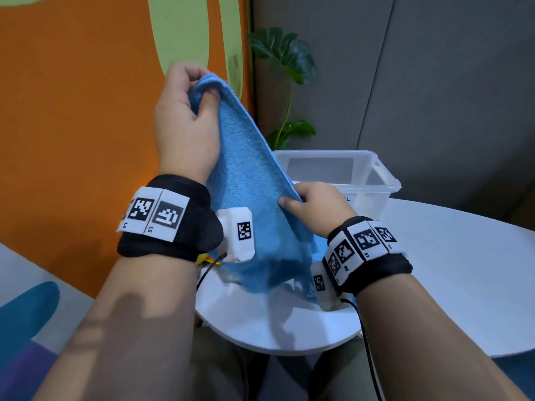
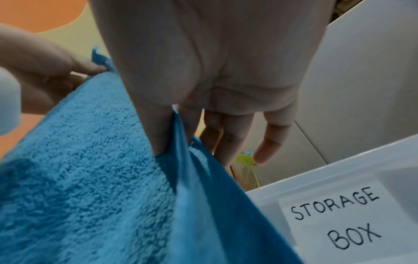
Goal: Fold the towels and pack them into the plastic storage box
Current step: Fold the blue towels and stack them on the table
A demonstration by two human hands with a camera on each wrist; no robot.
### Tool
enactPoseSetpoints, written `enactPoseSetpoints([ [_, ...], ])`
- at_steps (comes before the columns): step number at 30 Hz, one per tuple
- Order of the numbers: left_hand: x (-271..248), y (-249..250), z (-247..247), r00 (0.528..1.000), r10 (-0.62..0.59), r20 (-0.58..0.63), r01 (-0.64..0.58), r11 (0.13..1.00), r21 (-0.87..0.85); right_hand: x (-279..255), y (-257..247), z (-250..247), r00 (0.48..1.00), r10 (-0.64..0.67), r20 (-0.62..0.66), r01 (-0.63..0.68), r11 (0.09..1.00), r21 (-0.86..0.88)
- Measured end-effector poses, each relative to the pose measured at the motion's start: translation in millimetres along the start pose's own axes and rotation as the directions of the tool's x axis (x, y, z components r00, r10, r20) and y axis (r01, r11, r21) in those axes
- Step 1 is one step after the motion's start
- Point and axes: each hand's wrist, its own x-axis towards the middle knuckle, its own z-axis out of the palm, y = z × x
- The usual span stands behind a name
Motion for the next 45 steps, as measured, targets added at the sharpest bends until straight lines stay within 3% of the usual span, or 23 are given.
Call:
enactPoseSetpoints([
  [4,4.9,-17.0,-14.8,0.994,-0.051,-0.094,0.058,0.996,0.072,4.2,6.5,-6.1,0.998,0.039,-0.051,-0.045,0.992,-0.121],
  [8,15.3,-28.2,-32.5,0.964,-0.057,-0.259,0.085,0.992,0.097,5.3,16.7,-7.4,0.985,0.158,-0.071,-0.170,0.957,-0.235],
  [11,17.9,-40.3,-43.2,0.942,-0.058,-0.330,0.107,0.985,0.134,3.1,24.2,-10.1,0.955,0.249,-0.160,-0.279,0.937,-0.209],
  [16,9.6,-58.9,-50.4,0.915,-0.184,-0.359,0.242,0.962,0.125,0.4,31.9,-20.8,0.884,0.316,-0.346,-0.372,0.922,-0.107],
  [20,5.7,-72.8,-52.7,0.899,-0.246,-0.362,0.311,0.941,0.133,0.0,34.8,-23.9,0.857,0.295,-0.423,-0.327,0.945,-0.003],
  [28,3.0,-87.5,-57.9,0.857,-0.308,-0.413,0.387,0.914,0.120,3.9,33.8,-26.7,0.863,0.263,-0.432,-0.253,0.964,0.082],
  [36,-1.3,-96.0,-59.2,0.848,-0.334,-0.411,0.420,0.897,0.137,0.9,30.5,-30.5,0.776,0.292,-0.559,-0.252,0.956,0.151],
  [40,-2.3,-97.7,-58.0,0.841,-0.356,-0.408,0.437,0.891,0.122,-1.6,30.7,-30.2,0.713,0.346,-0.610,-0.192,0.933,0.305],
  [45,-2.6,-97.9,-59.2,0.832,-0.383,-0.401,0.459,0.882,0.111,-2.1,31.8,-31.8,0.700,0.354,-0.620,-0.148,0.921,0.360],
])
